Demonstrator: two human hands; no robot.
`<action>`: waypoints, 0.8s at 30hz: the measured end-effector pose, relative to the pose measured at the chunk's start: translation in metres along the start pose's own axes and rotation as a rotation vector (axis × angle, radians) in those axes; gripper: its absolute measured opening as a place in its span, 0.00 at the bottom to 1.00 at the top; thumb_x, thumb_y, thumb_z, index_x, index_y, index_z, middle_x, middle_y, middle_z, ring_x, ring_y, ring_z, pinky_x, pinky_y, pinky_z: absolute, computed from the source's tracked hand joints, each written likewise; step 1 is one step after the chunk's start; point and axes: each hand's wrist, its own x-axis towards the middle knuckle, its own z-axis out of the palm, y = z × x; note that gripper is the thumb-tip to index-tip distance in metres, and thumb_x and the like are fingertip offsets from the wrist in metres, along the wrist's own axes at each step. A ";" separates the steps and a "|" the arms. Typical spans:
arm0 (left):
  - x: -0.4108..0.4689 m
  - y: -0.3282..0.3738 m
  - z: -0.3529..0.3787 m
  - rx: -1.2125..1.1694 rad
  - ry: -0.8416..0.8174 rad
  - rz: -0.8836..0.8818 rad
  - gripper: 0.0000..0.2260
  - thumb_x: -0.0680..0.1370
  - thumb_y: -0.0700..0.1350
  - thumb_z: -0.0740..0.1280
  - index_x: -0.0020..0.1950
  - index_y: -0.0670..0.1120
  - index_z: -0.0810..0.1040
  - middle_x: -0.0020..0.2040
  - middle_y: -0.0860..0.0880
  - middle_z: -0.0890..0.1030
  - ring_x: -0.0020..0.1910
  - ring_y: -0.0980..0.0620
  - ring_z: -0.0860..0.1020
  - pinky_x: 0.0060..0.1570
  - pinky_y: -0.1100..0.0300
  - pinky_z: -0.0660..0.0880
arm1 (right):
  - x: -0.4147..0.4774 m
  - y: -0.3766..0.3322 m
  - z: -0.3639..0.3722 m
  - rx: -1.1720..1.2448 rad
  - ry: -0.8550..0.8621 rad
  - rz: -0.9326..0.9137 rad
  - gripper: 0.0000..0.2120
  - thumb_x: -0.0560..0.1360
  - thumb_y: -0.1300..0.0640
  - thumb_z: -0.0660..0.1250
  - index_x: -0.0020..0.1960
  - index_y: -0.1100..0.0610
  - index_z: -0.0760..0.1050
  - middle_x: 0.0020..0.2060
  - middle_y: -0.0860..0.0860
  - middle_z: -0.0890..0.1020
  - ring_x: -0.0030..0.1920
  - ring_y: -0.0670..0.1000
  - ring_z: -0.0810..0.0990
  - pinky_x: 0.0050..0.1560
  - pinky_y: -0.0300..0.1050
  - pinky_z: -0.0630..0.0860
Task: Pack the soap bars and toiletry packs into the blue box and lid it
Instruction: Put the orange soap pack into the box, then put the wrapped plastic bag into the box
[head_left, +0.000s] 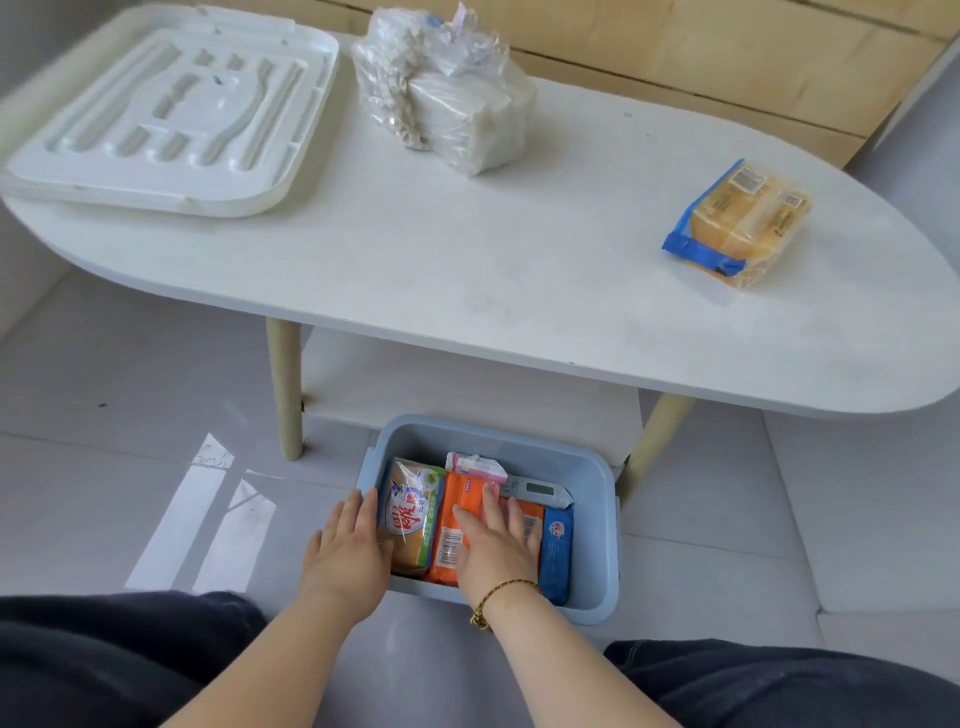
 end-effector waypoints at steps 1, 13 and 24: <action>-0.003 0.002 -0.005 -0.006 0.030 0.018 0.26 0.81 0.49 0.50 0.75 0.47 0.41 0.77 0.47 0.46 0.76 0.47 0.47 0.73 0.53 0.50 | -0.005 -0.002 -0.005 0.024 0.051 -0.012 0.25 0.79 0.55 0.54 0.74 0.43 0.52 0.77 0.48 0.43 0.76 0.56 0.40 0.74 0.60 0.39; -0.064 0.048 -0.122 -0.266 0.875 0.540 0.19 0.73 0.43 0.52 0.55 0.37 0.77 0.59 0.36 0.78 0.62 0.34 0.73 0.61 0.51 0.64 | -0.097 -0.050 -0.136 0.507 0.803 -0.308 0.13 0.75 0.64 0.61 0.58 0.60 0.74 0.37 0.51 0.81 0.41 0.55 0.79 0.39 0.36 0.65; -0.017 0.012 -0.192 0.028 0.715 0.405 0.34 0.71 0.62 0.38 0.73 0.51 0.58 0.76 0.49 0.55 0.76 0.48 0.48 0.70 0.53 0.38 | -0.033 -0.104 -0.291 0.201 0.717 -0.292 0.47 0.69 0.49 0.71 0.76 0.50 0.43 0.74 0.55 0.53 0.73 0.56 0.56 0.70 0.50 0.60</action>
